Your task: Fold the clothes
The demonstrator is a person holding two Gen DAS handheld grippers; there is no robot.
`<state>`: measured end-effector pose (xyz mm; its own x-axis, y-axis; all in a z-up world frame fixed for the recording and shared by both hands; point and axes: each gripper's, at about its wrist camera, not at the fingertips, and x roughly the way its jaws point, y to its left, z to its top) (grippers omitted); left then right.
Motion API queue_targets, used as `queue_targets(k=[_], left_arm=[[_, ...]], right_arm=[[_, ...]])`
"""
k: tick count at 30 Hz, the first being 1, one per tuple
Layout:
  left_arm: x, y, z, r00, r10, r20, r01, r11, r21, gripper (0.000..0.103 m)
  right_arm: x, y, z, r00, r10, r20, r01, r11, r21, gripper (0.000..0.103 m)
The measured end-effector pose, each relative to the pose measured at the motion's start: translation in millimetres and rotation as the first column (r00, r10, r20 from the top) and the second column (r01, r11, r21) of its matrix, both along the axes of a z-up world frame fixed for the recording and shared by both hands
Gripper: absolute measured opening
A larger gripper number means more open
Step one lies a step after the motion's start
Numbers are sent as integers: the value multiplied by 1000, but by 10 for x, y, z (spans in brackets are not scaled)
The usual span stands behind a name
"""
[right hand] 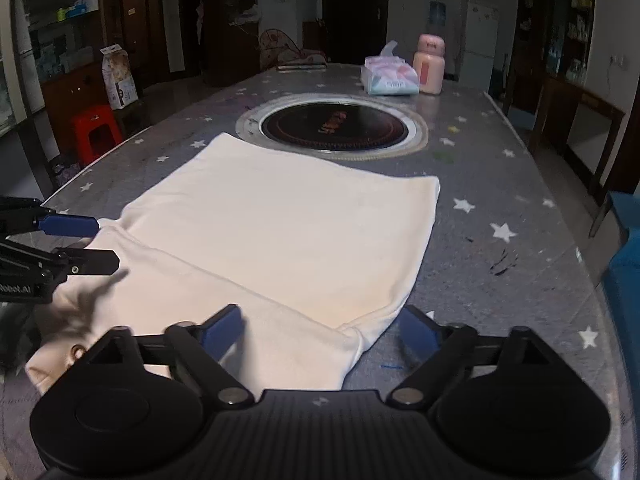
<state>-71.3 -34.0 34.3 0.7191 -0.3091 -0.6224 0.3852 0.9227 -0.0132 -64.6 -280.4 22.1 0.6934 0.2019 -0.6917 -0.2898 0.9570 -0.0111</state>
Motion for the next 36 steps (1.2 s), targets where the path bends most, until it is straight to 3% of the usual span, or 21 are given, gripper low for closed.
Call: queue_targets(k=[5, 9, 16, 22, 23, 27, 36], left_arm=[[-176, -70, -51, 998, -59, -18, 60, 998, 30, 62], [-245, -108, -137, 998, -62, -18, 63, 996, 61, 66], [-302, 16, -103, 999, -22, -24, 23, 999, 35, 72], [-298, 102, -86, 999, 5, -34, -5, 1000, 13, 78], [-298, 120, -47, 1000, 12, -20, -12, 1000, 3, 83], [-188, 234, 31, 995, 95, 16, -94, 995, -21, 83], [240, 597, -33, 961, 269, -68, -274, 959, -76, 74]], right_arm=[[-237, 55, 30, 999, 40, 27, -40, 999, -15, 103], [-314, 120, -96, 998, 57, 2, -57, 997, -54, 103], [-399, 145, -53, 997, 65, 45, -62, 996, -63, 103], [-420, 192, -173, 997, 72, 27, -70, 995, -66, 103], [-420, 191, -151, 997, 72, 31, -70, 995, -68, 103], [-414, 178, -72, 996, 67, 51, -64, 996, -64, 103], [-386, 225, -133, 997, 73, 26, -71, 995, -71, 103]])
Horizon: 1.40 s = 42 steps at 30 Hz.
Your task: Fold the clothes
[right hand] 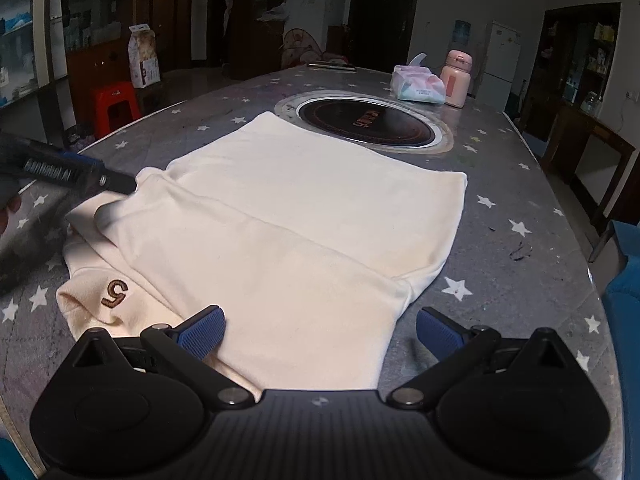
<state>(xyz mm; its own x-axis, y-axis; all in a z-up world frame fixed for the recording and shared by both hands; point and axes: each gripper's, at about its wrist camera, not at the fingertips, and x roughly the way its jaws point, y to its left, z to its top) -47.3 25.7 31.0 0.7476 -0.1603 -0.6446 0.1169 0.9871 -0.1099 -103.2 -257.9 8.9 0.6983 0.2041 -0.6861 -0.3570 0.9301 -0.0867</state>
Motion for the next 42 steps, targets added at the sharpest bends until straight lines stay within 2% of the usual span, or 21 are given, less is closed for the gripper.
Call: queue_targets(k=[3, 6, 10, 13, 15, 18, 20, 21, 24, 28, 31, 33, 35, 38, 41, 42], left_arm=[[112, 107, -5, 999, 33, -7, -33, 999, -21, 74], [187, 109, -85, 999, -8, -42, 7, 1000, -21, 74], [201, 78, -123, 1000, -7, -24, 8, 999, 47, 74], [205, 101, -128, 999, 26, -28, -23, 993, 120, 68], [163, 140, -96, 999, 29, -26, -25, 993, 117, 68], [14, 95, 32, 1000, -28, 11, 27, 996, 84, 68], [-144, -6, 110, 992, -117, 38, 113, 990, 85, 71], [-224, -56, 148, 986, -161, 52, 156, 984, 87, 76], [-484, -188, 208, 952, -296, 78, 286, 950, 125, 89], [-830, -324, 214, 885, -458, 87, 435, 878, 197, 90], [-1091, -437, 136, 824, -559, 94, 514, 806, 293, 87], [-1216, -509, 62, 790, -605, 95, 541, 762, 358, 80], [-1242, -545, 0, 779, -622, 75, 560, 745, 363, 72], [-1207, -603, -74, 776, -628, 57, 569, 736, 367, 58], [-1212, -688, -141, 755, -653, 65, 575, 706, 414, 54], [-1227, -715, -161, 746, -663, 67, 579, 694, 428, 45]], right_arm=[[16, -5, 2, 1000, 1, -3, -1, 1000, 0, 103], [28, 2, -9, 1000, 3, -8, -3, 1000, -2, 103], [34, 8, -18, 1000, 2, -12, -2, 1000, 2, 103], [40, 6, -4, 1000, 6, -7, -6, 1000, -3, 103], [29, 3, 31, 1000, 8, 9, -8, 1000, -6, 103], [26, -3, 59, 1000, 9, 22, -9, 1000, -2, 103], [51, 16, 2, 1000, 16, -1, -16, 1000, -14, 103], [55, 25, -24, 1000, 20, -7, -20, 1000, -19, 103], [21, 25, 13, 999, 34, 7, -33, 999, -33, 103], [-70, -40, 148, 997, 74, 29, -73, 996, -43, 103], [-153, -92, 216, 994, 105, 22, -104, 993, -49, 103], [-224, -127, 256, 992, 126, 12, -126, 991, -51, 103], [-276, -152, 272, 990, 142, -2, -142, 989, -52, 103], [-351, -172, 279, 987, 163, -16, -163, 985, -63, 103], [-427, -172, 265, 983, 184, -29, -185, 979, -88, 102], [-452, -171, 258, 981, 191, -35, -193, 977, -94, 101]])
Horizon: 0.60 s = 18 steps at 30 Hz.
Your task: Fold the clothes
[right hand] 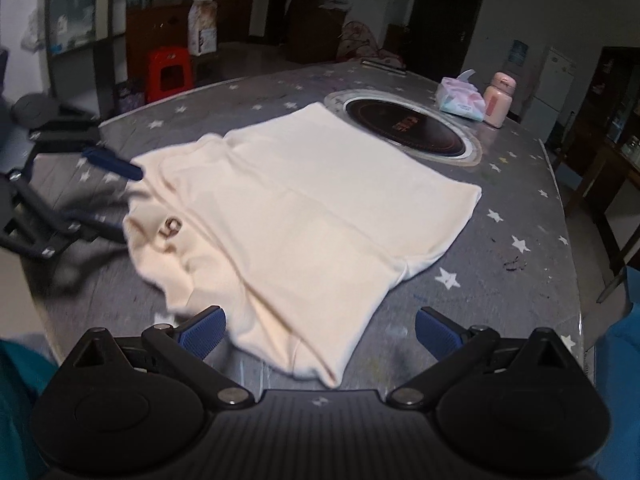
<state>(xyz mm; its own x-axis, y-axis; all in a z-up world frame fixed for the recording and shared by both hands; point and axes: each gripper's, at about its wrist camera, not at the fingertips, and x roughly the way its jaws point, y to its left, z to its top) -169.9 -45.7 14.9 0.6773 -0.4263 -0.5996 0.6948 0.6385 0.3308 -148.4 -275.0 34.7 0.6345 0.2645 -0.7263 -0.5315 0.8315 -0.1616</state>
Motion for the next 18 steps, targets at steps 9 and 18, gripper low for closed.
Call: queue_targets(k=[9, 18], left_arm=[[173, -19, 106, 1000, 13, -1, -13, 998, -69, 11], [546, -19, 286, 995, 56, -80, -68, 985, -156, 10]], right_arm=[[-192, 134, -94, 994, 107, 15, -106, 993, -60, 89], [-111, 422, -205, 976, 203, 76, -200, 978, -52, 42]])
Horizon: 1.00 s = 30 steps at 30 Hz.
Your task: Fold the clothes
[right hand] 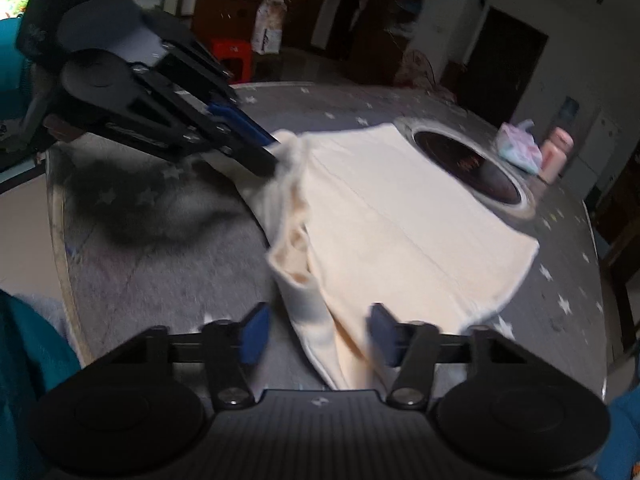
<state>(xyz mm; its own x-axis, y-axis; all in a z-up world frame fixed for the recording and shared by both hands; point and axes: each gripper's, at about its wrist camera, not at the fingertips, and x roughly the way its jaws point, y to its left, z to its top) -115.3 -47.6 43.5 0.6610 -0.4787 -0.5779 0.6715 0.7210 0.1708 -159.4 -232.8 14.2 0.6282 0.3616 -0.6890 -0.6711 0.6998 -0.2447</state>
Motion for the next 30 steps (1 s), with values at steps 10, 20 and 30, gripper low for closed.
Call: queue_targets(k=[10, 20, 30], left_arm=[[-234, 207, -81, 1000, 16, 12, -16, 1000, 26, 47], [-228, 233, -254, 996, 26, 81, -37, 990, 134, 49], [-301, 344, -158, 995, 6, 100, -16, 995, 97, 12]], right_arm=[[340, -151, 228, 992, -72, -103, 88, 984, 155, 12], [489, -184, 370, 989, -104, -106, 124, 972, 199, 11], [379, -204, 322, 991, -106, -87, 122, 971, 205, 8]])
